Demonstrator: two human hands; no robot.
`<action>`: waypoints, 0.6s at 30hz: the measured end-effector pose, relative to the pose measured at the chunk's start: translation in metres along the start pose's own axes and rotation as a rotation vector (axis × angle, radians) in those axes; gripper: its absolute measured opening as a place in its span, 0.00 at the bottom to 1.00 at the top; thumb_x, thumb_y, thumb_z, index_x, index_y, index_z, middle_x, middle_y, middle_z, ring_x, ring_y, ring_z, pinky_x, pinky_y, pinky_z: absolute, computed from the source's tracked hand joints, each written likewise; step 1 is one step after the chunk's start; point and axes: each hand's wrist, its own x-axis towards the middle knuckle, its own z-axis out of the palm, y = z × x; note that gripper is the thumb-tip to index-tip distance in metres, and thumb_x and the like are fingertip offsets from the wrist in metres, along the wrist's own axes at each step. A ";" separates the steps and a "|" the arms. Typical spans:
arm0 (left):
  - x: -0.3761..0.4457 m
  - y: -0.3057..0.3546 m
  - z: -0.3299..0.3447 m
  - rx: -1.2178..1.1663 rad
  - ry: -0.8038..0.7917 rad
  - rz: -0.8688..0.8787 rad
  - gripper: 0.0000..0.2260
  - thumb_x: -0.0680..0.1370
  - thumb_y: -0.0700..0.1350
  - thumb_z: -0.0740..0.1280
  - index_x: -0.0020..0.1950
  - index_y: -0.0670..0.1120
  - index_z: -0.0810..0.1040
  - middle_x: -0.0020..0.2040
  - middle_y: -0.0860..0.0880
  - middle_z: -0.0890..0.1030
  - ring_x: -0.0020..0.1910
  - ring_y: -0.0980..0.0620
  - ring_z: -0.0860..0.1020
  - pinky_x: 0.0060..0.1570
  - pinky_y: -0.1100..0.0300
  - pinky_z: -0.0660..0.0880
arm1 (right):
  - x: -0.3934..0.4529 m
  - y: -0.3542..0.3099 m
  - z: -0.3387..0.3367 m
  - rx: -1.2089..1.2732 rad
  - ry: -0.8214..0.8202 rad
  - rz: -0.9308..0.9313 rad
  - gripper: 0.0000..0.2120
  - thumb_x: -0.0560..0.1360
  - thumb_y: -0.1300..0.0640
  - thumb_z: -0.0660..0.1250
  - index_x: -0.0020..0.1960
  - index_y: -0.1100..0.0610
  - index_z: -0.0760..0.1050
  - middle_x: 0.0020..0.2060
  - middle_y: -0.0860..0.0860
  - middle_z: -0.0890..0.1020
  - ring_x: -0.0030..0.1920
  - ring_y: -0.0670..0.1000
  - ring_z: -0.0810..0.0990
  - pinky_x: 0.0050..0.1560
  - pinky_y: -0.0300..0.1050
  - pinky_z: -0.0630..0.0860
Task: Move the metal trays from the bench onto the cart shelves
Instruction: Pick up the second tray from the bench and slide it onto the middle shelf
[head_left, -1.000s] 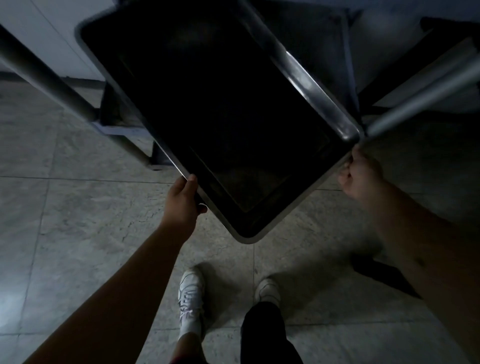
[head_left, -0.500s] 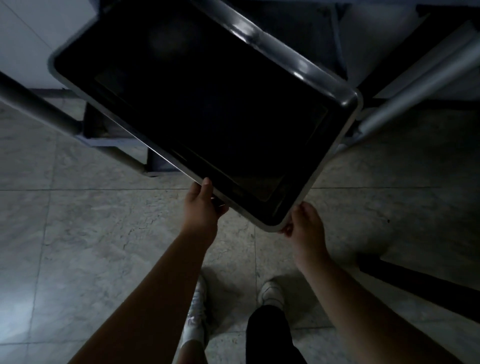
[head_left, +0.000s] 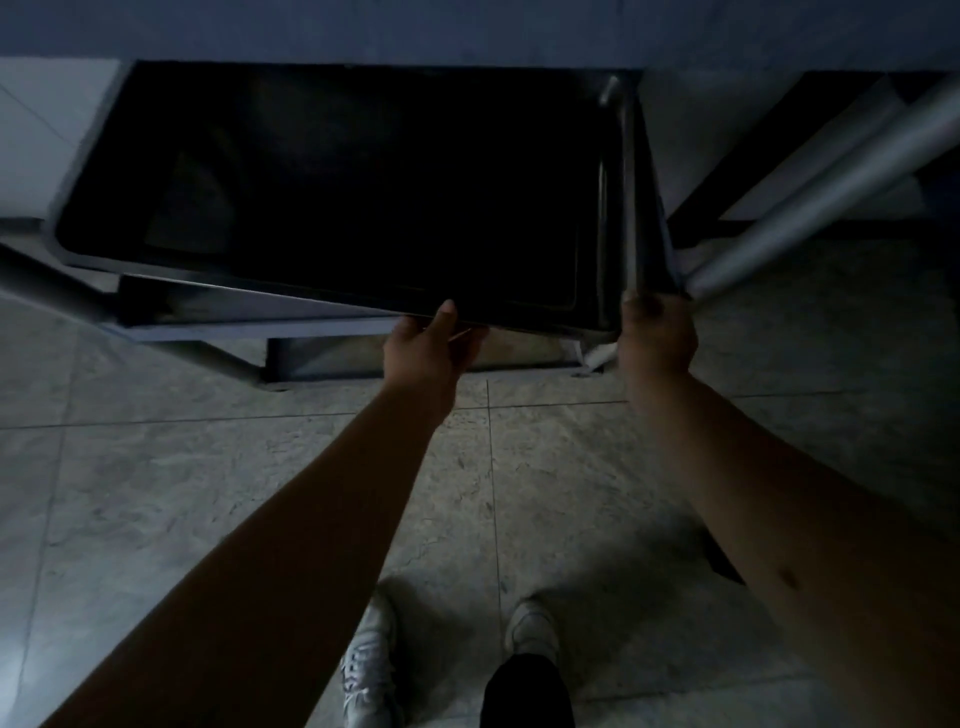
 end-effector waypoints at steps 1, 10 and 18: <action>0.002 -0.002 0.006 0.037 0.012 -0.002 0.09 0.82 0.41 0.64 0.61 0.42 0.77 0.54 0.41 0.84 0.49 0.46 0.85 0.45 0.56 0.81 | -0.008 0.000 0.003 -0.112 0.059 -0.162 0.19 0.75 0.46 0.67 0.57 0.60 0.75 0.54 0.61 0.79 0.57 0.63 0.77 0.48 0.46 0.68; 0.008 0.059 -0.056 1.590 0.009 0.822 0.17 0.80 0.58 0.59 0.58 0.48 0.76 0.47 0.50 0.80 0.44 0.50 0.79 0.39 0.59 0.75 | -0.004 0.000 0.032 -0.557 -0.138 -0.659 0.22 0.74 0.38 0.63 0.56 0.53 0.80 0.59 0.50 0.81 0.68 0.57 0.70 0.63 0.57 0.61; 0.050 0.100 -0.118 1.833 0.140 0.947 0.12 0.77 0.52 0.69 0.54 0.47 0.83 0.53 0.42 0.84 0.55 0.37 0.77 0.53 0.43 0.65 | -0.009 -0.013 0.039 -0.454 -0.240 -0.795 0.16 0.75 0.44 0.67 0.52 0.56 0.82 0.44 0.52 0.84 0.50 0.56 0.81 0.56 0.59 0.72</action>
